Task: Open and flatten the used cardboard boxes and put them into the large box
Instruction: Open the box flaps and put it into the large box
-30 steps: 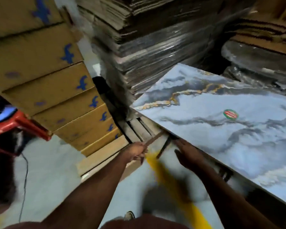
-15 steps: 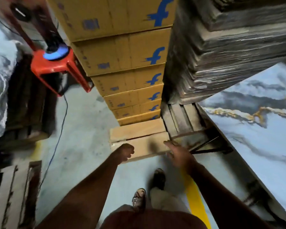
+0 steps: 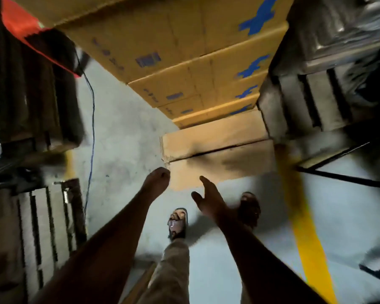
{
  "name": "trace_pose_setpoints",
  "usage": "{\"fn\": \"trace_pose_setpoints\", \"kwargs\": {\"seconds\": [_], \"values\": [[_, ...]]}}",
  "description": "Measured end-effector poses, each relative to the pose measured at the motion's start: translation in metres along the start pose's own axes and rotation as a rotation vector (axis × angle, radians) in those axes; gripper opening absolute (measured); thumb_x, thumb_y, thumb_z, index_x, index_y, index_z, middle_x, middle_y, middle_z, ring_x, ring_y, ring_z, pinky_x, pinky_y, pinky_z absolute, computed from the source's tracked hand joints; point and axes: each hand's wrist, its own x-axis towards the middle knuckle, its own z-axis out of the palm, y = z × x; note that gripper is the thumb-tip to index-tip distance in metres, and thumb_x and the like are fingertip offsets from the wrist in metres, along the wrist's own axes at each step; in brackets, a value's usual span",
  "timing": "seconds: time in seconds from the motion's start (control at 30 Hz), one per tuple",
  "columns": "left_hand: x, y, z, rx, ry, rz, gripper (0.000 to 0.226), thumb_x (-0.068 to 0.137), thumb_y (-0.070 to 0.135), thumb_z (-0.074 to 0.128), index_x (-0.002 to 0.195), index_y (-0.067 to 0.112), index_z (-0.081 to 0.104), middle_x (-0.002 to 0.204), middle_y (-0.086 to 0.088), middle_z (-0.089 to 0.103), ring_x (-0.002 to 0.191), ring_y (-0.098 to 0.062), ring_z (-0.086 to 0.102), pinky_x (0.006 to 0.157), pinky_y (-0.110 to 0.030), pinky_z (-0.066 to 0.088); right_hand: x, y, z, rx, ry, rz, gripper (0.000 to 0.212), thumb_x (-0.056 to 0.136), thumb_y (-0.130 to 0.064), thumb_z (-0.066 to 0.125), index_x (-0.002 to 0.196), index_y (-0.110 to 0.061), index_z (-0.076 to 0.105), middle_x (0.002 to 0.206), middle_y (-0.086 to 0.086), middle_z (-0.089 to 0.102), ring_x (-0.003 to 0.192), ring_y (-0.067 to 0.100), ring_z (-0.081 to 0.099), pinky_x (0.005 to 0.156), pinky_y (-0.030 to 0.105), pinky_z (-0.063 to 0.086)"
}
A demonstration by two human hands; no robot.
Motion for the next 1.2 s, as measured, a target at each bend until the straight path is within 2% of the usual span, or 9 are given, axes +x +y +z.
{"fn": "trace_pose_setpoints", "kwargs": {"seconds": [0.13, 0.27, 0.37, 0.43, 0.67, 0.87, 1.0, 1.13, 1.2], "values": [[0.111, -0.018, 0.033, 0.148, 0.06, 0.112, 0.027, 0.098, 0.016, 0.05, 0.119, 0.007, 0.064, 0.125, -0.018, 0.063, 0.118, -0.034, 0.057, 0.095, -0.032, 0.042, 0.098, 0.032, 0.061, 0.595, 0.094, 0.35, 0.066, 0.099, -0.027, 0.059, 0.153, -0.013, 0.025, 0.152, 0.013, 0.036, 0.133, 0.026, 0.041, 0.117, 0.045, 0.031], [0.202, -0.054, 0.044, 0.299, 0.247, 0.156, 0.038, 0.095, 0.023, 0.049, 0.13, 0.011, 0.057, 0.129, -0.02, 0.056, 0.123, -0.04, 0.05, 0.1, -0.042, 0.044, 0.153, 0.062, 0.119, 0.945, 0.304, 0.552, 0.033, 0.102, -0.033, 0.05, 0.131, -0.018, 0.047, 0.13, 0.015, 0.05, 0.113, 0.027, 0.055, 0.103, 0.037, 0.042], [0.253, -0.071, 0.043, 0.367, 0.296, 0.195, 0.045, 0.092, 0.028, 0.05, 0.133, 0.009, 0.055, 0.134, -0.018, 0.054, 0.128, -0.039, 0.047, 0.104, -0.043, 0.043, 0.168, 0.072, 0.157, 1.322, 0.278, 0.566, 0.06, 0.104, -0.049, 0.035, 0.153, -0.014, 0.031, 0.159, 0.01, 0.031, 0.145, 0.028, 0.033, 0.116, 0.043, 0.026], [0.278, -0.076, 0.044, 0.337, 0.247, 0.239, 0.049, 0.093, 0.031, 0.051, 0.135, 0.006, 0.052, 0.139, -0.018, 0.051, 0.132, -0.038, 0.044, 0.108, -0.04, 0.04, 0.178, 0.075, 0.18, 1.515, 0.296, 0.506, 0.069, 0.102, -0.059, 0.03, 0.158, -0.02, 0.02, 0.165, 0.004, 0.018, 0.15, 0.024, 0.021, 0.121, 0.044, 0.016], [0.321, -0.068, 0.049, 0.374, 0.209, 0.418, 0.055, 0.09, 0.045, 0.053, 0.128, 0.005, 0.05, 0.13, -0.017, 0.055, 0.121, -0.036, 0.052, 0.099, -0.039, 0.043, 0.214, 0.088, 0.209, 1.582, 0.326, 0.409, 0.069, 0.098, -0.069, 0.014, 0.156, -0.034, 0.022, 0.162, 0.004, 0.026, 0.149, 0.024, 0.026, 0.12, 0.05, 0.02], [0.326, -0.071, 0.061, 0.418, 0.31, 0.284, 0.082, 0.076, 0.065, 0.041, 0.137, 0.011, 0.048, 0.138, -0.015, 0.047, 0.129, -0.038, 0.041, 0.105, -0.045, 0.034, 0.223, 0.099, 0.235, 1.606, 0.387, 0.351, 0.064, 0.098, -0.068, 0.024, 0.151, -0.034, 0.033, 0.155, -0.003, 0.04, 0.143, 0.019, 0.036, 0.12, 0.046, 0.023], [0.281, -0.076, 0.066, 0.276, 0.311, 0.297, 0.059, 0.089, 0.055, 0.052, 0.13, 0.013, 0.052, 0.135, -0.015, 0.046, 0.13, -0.036, 0.04, 0.108, -0.04, 0.033, 0.183, 0.125, 0.229, 1.561, 0.375, 0.374, 0.066, 0.096, -0.068, 0.031, 0.151, -0.03, 0.033, 0.152, -0.002, 0.042, 0.14, 0.02, 0.039, 0.119, 0.047, 0.024], [0.217, -0.088, 0.062, -0.005, 0.239, 0.4, 0.051, 0.078, 0.059, 0.054, 0.104, 0.017, 0.065, 0.114, -0.016, 0.061, 0.103, -0.028, 0.064, 0.093, -0.037, 0.052, 0.108, 0.145, 0.2, 1.407, 0.411, 0.392, 0.05, 0.097, -0.066, 0.034, 0.132, -0.033, 0.047, 0.143, 0.001, 0.051, 0.123, 0.02, 0.05, 0.104, 0.044, 0.036], [0.181, -0.085, 0.059, -0.14, 0.196, 0.4, 0.045, 0.074, 0.057, 0.053, 0.094, 0.019, 0.066, 0.106, -0.016, 0.065, 0.085, -0.016, 0.069, 0.081, -0.036, 0.059, 0.068, 0.143, 0.179, 1.351, 0.487, 0.398, 0.05, 0.098, -0.063, 0.036, 0.136, -0.032, 0.045, 0.151, -0.001, 0.043, 0.133, 0.018, 0.043, 0.113, 0.044, 0.029]]}}
